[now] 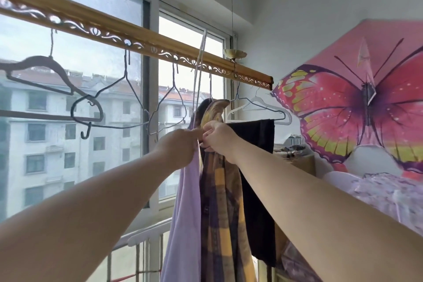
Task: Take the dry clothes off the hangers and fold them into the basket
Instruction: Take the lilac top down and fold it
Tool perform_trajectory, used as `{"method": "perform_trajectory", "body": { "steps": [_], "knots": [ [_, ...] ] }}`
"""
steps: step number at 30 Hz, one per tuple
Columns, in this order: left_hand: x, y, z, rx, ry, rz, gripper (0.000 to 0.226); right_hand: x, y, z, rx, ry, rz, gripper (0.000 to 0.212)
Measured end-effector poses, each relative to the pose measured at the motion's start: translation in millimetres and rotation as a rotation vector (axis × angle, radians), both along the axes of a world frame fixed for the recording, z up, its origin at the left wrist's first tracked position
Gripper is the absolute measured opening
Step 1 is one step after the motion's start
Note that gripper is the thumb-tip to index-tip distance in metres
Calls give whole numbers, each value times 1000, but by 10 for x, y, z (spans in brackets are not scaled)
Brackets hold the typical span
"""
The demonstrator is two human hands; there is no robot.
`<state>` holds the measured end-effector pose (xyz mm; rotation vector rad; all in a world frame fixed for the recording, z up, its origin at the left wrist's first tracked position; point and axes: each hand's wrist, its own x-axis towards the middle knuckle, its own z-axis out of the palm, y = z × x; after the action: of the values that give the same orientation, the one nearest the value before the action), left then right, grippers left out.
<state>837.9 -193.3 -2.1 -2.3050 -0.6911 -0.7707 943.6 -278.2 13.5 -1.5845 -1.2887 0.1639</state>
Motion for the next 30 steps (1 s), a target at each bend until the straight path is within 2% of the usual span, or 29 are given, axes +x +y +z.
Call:
{"method": "perform_trajectory", "body": {
  "steps": [1, 3, 6, 10, 12, 15, 17, 21, 23, 26, 30],
  "knots": [
    [-27, 35, -41, -47, 42, 16, 30, -26, 12, -23, -22, -11, -5, 53],
    [-69, 96, -88, -246, -1, -56, 30, -50, 41, -88, -60, -45, -22, 57],
    [-173, 126, -286, -384, 98, -75, 35, -62, 45, -243, -141, -71, -24, 43],
    [-286, 185, -666, -392, 403, 92, 34, -127, -18, -594, -320, -98, -1, 36],
    [-357, 191, -820, -379, 466, 114, 31, -168, -35, -807, -450, -119, 36, 37],
    [-519, 178, -931, -441, 439, 32, 30, -255, -28, -1138, -650, -194, 149, 40],
    [-625, 235, -987, -423, 419, -52, 30, -338, 12, -1338, -699, -247, 225, 48],
    [-824, 285, -1060, -456, 367, -117, 29, -539, 79, -1646, -639, -106, 371, 65],
    [-922, 278, -1067, -483, 327, -133, 29, -620, 131, -1776, -674, -69, 428, 72],
    [-1046, 287, -1101, -528, 261, -135, 28, -810, 137, -2008, -835, -174, 453, 80],
    [-1206, 276, -1081, -635, 30, -179, 29, -1018, 41, -2375, -1022, -350, 435, 79]
  ]
}}
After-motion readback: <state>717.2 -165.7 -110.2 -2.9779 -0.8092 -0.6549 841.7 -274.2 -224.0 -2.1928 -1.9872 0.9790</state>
